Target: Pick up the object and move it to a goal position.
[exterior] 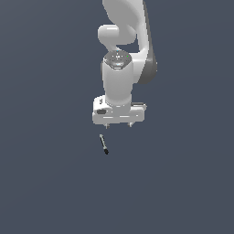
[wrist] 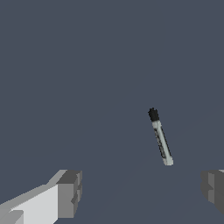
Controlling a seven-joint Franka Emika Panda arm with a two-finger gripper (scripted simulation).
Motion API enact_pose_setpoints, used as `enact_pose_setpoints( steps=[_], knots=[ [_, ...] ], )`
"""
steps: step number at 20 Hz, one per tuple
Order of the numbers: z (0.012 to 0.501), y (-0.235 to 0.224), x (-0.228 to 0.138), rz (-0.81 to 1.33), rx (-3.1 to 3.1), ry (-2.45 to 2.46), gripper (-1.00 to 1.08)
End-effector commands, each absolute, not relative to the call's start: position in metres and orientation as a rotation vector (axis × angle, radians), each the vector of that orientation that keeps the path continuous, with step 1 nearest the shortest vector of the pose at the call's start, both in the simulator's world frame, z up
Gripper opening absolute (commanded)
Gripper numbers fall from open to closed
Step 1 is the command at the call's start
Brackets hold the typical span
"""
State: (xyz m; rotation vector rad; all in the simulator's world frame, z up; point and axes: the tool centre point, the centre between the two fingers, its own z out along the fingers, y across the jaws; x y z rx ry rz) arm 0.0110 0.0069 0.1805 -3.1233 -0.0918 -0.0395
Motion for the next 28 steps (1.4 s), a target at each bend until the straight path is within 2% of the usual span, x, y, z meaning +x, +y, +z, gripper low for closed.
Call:
enact_pose_setpoints(
  steps=[1,18,28],
  knots=[
    [0.174,0.003,0.012,-0.037,-3.124,-0.115,1.00],
    [0.081,-0.058,0.018,-0.007,-3.106,-0.473,1.00],
    [0.060,-0.072,0.017,0.000,-3.092,-0.554,1.00]
  ],
)
